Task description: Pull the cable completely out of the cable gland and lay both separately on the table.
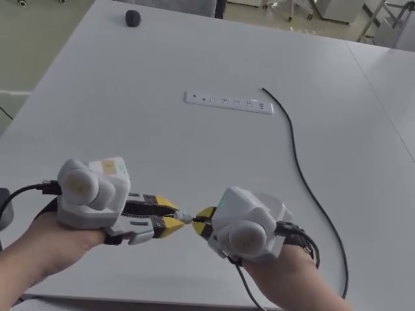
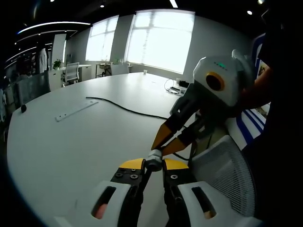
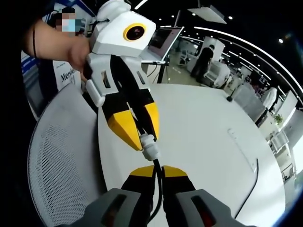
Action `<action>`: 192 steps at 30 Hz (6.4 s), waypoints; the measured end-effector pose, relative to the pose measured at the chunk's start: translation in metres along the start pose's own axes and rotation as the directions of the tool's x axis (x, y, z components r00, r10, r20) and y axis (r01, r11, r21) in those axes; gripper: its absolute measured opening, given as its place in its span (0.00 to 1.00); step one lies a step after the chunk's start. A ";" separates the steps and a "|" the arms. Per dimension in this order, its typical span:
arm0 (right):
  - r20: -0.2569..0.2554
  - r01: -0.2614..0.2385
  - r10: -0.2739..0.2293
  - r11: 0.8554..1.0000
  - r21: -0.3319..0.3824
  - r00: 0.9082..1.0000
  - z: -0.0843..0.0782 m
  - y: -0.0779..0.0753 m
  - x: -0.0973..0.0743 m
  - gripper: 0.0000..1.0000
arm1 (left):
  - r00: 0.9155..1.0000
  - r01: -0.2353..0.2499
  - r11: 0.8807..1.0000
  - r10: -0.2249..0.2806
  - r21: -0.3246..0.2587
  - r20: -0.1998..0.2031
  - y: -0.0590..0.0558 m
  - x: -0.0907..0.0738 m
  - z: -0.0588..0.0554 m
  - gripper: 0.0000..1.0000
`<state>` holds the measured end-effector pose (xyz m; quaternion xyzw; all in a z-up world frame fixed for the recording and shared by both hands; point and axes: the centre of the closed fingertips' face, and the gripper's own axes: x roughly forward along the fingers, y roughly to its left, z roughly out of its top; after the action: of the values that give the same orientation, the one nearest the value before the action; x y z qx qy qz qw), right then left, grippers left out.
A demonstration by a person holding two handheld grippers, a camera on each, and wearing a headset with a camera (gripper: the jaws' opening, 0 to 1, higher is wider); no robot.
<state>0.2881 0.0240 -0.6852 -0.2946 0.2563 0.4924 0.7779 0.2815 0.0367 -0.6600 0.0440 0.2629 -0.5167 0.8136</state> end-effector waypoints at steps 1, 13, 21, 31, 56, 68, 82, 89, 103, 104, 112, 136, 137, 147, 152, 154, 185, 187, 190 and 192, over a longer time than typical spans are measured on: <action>0.000 0.000 0.000 1.000 0.021 1.000 -0.001 -0.001 -0.001 0.00 | 1.000 -0.001 1.000 0.001 -0.001 0.001 0.000 0.000 0.000 0.15; -0.021 0.017 -0.013 0.979 0.204 1.000 -0.027 -0.015 -0.005 0.00 | 1.000 -0.003 1.000 0.003 -0.002 0.008 0.004 -0.003 0.003 0.15; -0.032 0.009 0.004 0.919 0.395 0.999 -0.048 -0.017 -0.005 0.00 | 1.000 -0.008 1.000 0.008 0.003 0.006 0.002 -0.003 0.003 0.15; -0.053 0.011 0.019 0.860 0.511 0.998 -0.064 -0.013 -0.004 0.00 | 1.000 -0.011 1.000 0.011 0.007 0.003 -0.003 -0.002 0.003 0.15; 0.015 -0.030 0.028 0.993 0.117 0.999 -0.012 0.003 -0.007 0.15 | 1.000 -0.018 1.000 0.018 -0.003 -0.006 -0.002 -0.002 0.001 0.15; -0.009 -0.020 0.020 1.000 -0.018 1.000 -0.001 -0.002 -0.002 0.04 | 1.000 -0.012 1.000 0.012 -0.003 -0.004 -0.002 0.002 0.003 0.15; 0.011 0.013 -0.013 0.998 0.057 1.000 -0.006 -0.012 -0.004 0.00 | 1.000 -0.010 1.000 0.010 -0.005 0.014 0.002 0.004 0.008 0.15; -0.005 0.036 -0.036 0.984 0.172 0.999 -0.020 -0.022 -0.004 0.00 | 1.000 -0.015 1.000 0.015 -0.004 0.017 0.006 0.003 0.009 0.15; -0.045 0.060 -0.046 0.920 0.387 0.998 -0.053 -0.038 -0.004 0.00 | 1.000 -0.014 1.000 0.014 0.003 0.023 0.007 0.002 0.009 0.15; -0.047 0.064 -0.049 0.911 0.408 0.998 -0.055 -0.039 -0.004 0.00 | 1.000 -0.014 1.000 0.014 0.005 0.025 0.007 0.002 0.010 0.15; -0.062 0.054 -0.028 0.878 0.476 0.998 -0.063 -0.036 -0.003 0.00 | 1.000 -0.011 1.000 0.011 0.010 0.023 0.006 0.002 0.011 0.15; 0.028 -0.024 0.018 0.979 0.202 0.999 -0.024 -0.013 -0.008 0.16 | 1.000 -0.017 1.000 0.017 0.000 0.006 0.006 0.004 0.005 0.15; 0.032 -0.040 0.035 0.986 0.164 0.999 -0.017 -0.009 -0.008 0.16 | 1.000 -0.016 1.000 0.016 0.000 0.004 0.006 0.004 0.004 0.15; 0.010 -0.050 0.050 0.999 -0.014 0.999 0.008 -0.004 0.003 0.08 | 1.000 -0.014 1.000 0.014 -0.002 0.008 0.005 0.004 0.007 0.15; 0.005 -0.052 0.052 0.998 -0.039 0.999 0.006 -0.003 0.003 0.02 | 1.000 -0.014 1.000 0.014 -0.002 0.008 0.004 0.004 0.007 0.15; 0.007 -0.049 0.049 0.998 -0.039 0.999 0.006 -0.004 0.003 0.02 | 1.000 -0.014 1.000 0.014 -0.004 0.010 0.004 0.004 0.007 0.15; -0.015 -0.024 0.032 0.937 0.350 0.999 -0.038 -0.023 0.006 0.00 | 1.000 -0.013 1.000 0.013 0.000 0.024 0.011 0.003 0.010 0.15; -0.028 -0.032 0.048 0.914 0.404 0.998 -0.044 -0.022 0.008 0.00 | 1.000 -0.014 1.000 0.014 -0.001 0.025 0.013 0.003 0.010 0.15; -0.049 -0.038 0.069 0.881 0.472 0.996 -0.053 -0.020 0.010 0.00 | 1.000 -0.013 1.000 0.013 -0.003 0.025 0.014 0.003 0.011 0.15; -0.051 -0.029 0.060 0.879 0.475 0.997 -0.056 -0.023 0.011 0.00 | 1.000 -0.013 1.000 0.013 -0.002 0.026 0.014 0.003 0.011 0.15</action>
<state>0.3074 -0.0166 -0.7270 -0.1053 0.4005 0.4227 0.8061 0.2991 0.0372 -0.6550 0.0384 0.2525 -0.5117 0.8203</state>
